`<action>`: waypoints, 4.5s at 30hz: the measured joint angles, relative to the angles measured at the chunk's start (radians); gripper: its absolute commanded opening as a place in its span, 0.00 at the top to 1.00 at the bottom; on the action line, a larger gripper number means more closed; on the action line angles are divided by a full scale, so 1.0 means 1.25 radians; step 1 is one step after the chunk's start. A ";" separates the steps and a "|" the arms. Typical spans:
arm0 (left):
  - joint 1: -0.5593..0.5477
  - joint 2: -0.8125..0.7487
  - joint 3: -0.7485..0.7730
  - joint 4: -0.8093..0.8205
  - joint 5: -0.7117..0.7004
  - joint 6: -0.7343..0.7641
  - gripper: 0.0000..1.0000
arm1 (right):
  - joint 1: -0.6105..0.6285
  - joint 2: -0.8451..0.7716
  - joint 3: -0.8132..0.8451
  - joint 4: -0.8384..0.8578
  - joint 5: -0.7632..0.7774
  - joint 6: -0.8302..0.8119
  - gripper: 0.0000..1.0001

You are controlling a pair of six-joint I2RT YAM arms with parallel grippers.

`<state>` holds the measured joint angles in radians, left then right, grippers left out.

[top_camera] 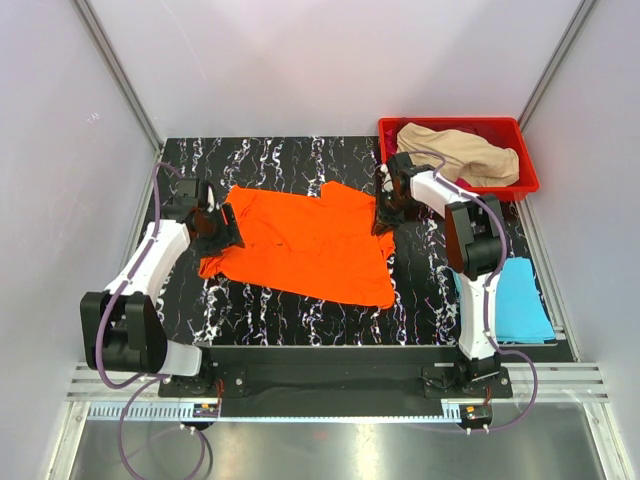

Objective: Fold and stack the t-shirts
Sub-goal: Flatten the tshirt out

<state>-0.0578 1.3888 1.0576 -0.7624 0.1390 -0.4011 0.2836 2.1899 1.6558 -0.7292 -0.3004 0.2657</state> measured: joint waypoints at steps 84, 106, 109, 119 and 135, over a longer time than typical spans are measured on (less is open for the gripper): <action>-0.115 0.155 0.051 -0.045 -0.143 0.084 0.63 | -0.056 -0.782 -0.490 -0.231 0.138 0.172 1.00; 0.013 0.296 0.066 0.018 -0.102 0.106 0.59 | -0.056 -0.764 -0.490 -0.229 0.125 0.154 1.00; 0.014 0.309 0.079 0.023 -0.103 0.114 0.58 | -0.056 -0.758 -0.490 -0.229 0.125 0.154 1.00; 0.023 0.359 0.109 0.032 -0.109 0.129 0.65 | -0.056 -0.757 -0.490 -0.229 0.125 0.154 1.00; 0.023 0.370 0.135 0.038 -0.139 0.135 0.64 | -0.056 -0.756 -0.490 -0.229 0.118 0.154 1.00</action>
<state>-0.0288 1.8507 1.2263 -0.7147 -0.0341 -0.2321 0.2131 1.2449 1.0439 -1.0149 -0.1524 0.4587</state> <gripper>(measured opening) 0.416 0.011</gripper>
